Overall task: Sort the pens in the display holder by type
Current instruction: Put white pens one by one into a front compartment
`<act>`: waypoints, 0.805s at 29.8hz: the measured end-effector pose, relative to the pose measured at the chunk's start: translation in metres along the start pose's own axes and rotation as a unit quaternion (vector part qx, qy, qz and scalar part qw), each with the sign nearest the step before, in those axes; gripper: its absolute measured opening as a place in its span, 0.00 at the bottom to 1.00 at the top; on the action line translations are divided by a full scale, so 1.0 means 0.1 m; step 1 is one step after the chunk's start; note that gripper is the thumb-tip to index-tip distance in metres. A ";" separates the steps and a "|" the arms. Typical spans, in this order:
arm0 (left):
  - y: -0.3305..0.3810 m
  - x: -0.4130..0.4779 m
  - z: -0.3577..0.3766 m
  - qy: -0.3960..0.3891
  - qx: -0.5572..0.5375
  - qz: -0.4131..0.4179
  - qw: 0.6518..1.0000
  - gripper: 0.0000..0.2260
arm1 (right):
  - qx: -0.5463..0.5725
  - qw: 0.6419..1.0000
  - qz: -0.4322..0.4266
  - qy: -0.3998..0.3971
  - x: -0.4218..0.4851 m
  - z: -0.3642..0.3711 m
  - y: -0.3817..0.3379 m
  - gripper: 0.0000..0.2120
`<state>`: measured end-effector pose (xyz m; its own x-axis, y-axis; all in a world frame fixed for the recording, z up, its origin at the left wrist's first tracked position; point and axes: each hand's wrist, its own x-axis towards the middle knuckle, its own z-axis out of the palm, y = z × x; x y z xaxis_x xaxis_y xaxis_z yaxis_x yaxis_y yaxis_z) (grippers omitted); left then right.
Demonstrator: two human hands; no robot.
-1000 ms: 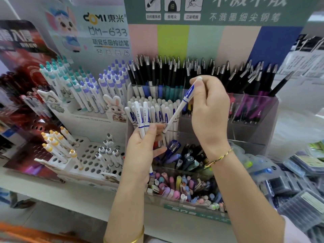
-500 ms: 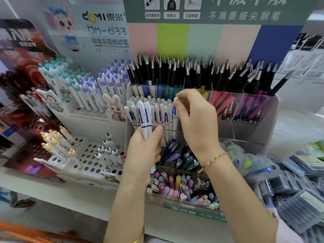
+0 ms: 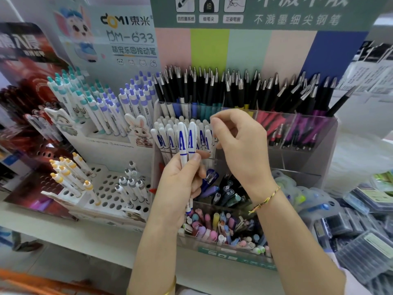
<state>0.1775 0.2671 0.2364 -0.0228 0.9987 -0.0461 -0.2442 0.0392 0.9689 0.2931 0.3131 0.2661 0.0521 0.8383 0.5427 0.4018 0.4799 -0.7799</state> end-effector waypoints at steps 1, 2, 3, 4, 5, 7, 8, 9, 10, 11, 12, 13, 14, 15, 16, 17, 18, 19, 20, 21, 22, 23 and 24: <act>0.01 0.00 0.01 -0.011 -0.004 -0.002 1.000 0.09 | 0.037 0.999 0.023 -0.031 0.00 -0.01 -0.04 0.04; 0.01 -0.01 0.02 -0.021 -0.008 -0.005 1.000 0.09 | 0.066 0.995 0.047 -0.063 0.00 -0.01 -0.06 0.05; 0.02 -0.02 0.03 -0.028 -0.012 -0.008 0.999 0.08 | 0.083 0.990 0.064 -0.092 -0.01 -0.02 -0.07 0.05; 0.02 -0.02 0.03 -0.033 -0.016 -0.011 0.999 0.08 | 0.091 0.986 0.073 -0.116 -0.01 -0.03 -0.07 0.04; 0.02 -0.03 0.04 -0.036 -0.018 -0.013 0.999 0.08 | 0.100 0.982 0.081 -0.137 -0.01 -0.04 -0.07 0.04; 0.02 -0.03 0.03 -0.038 -0.016 -0.011 0.999 0.08 | 0.121 0.977 0.092 -0.151 -0.01 -0.04 -0.07 0.03; 0.02 -0.03 0.02 -0.033 -0.013 -0.009 0.999 0.08 | 0.129 0.978 0.090 -0.137 0.00 -0.03 -0.08 0.03; 0.01 -0.02 0.01 -0.022 -0.007 -0.006 1.000 0.09 | 0.128 0.983 0.080 -0.104 0.01 -0.02 -0.09 0.03; 0.01 -0.01 0.00 -0.004 0.000 -0.004 1.000 0.09 | 0.123 0.989 0.066 -0.059 0.03 -0.01 -0.09 0.04; -0.01 0.00 -0.02 0.020 0.011 -0.002 1.000 0.09 | 0.119 0.991 0.052 -0.010 0.05 -0.01 -0.10 0.06; -0.02 0.01 -0.04 0.046 0.026 -0.003 0.999 0.08 | 0.117 0.992 0.040 0.033 0.07 -0.01 -0.09 0.07; -0.03 0.02 -0.06 0.069 0.040 -0.003 0.997 0.08 | 0.111 0.991 0.028 0.064 0.09 -0.02 -0.09 0.07; -0.03 0.02 -0.06 0.088 0.050 -0.002 0.995 0.08 | 0.098 0.991 0.012 0.086 0.11 -0.02 -0.08 0.06; -0.04 0.02 -0.07 0.101 0.055 -0.001 0.993 0.08 | 0.080 0.992 -0.006 0.101 0.11 -0.02 -0.06 0.04; -0.03 0.03 -0.06 0.111 0.058 -0.001 0.992 0.08 | 0.063 0.991 -0.023 0.112 0.11 -0.01 -0.05 0.03; -0.03 0.03 -0.05 0.118 0.061 -0.002 0.991 0.07 | 0.049 0.991 -0.039 0.117 0.11 0.00 -0.05 0.03; -0.03 0.03 -0.05 0.119 0.064 -0.005 0.991 0.07 | 0.038 0.991 -0.051 0.117 0.10 0.01 -0.04 0.03; -0.03 0.03 -0.04 0.117 0.069 -0.008 0.991 0.07 | 0.022 0.992 -0.060 0.113 0.09 0.03 -0.03 0.03; -0.03 0.03 -0.04 0.113 0.073 -0.010 0.991 0.06 | 0.000 0.992 -0.065 0.109 0.08 0.04 -0.02 0.03; -0.03 0.02 -0.04 0.109 0.075 -0.012 0.991 0.06 | -0.030 0.992 -0.069 0.103 0.06 0.06 0.00 0.03; -0.03 0.02 -0.04 0.105 0.075 -0.013 0.992 0.06 | -0.058 0.991 -0.075 0.096 0.04 0.07 0.02 0.04; -0.02 0.02 -0.04 0.102 0.071 -0.013 0.992 0.06 | -0.082 0.989 -0.082 0.089 0.03 0.09 0.03 0.04; -0.01 0.02 -0.04 0.099 0.066 -0.013 0.993 0.06 | -0.102 0.987 -0.088 0.082 0.01 0.11 0.05 0.05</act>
<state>0.1743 0.2688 0.2344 -0.2124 0.9714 -0.1058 -0.1191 0.0817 0.9895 0.2854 0.3194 0.2596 0.1061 0.6849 0.7209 0.5926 0.5386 -0.5989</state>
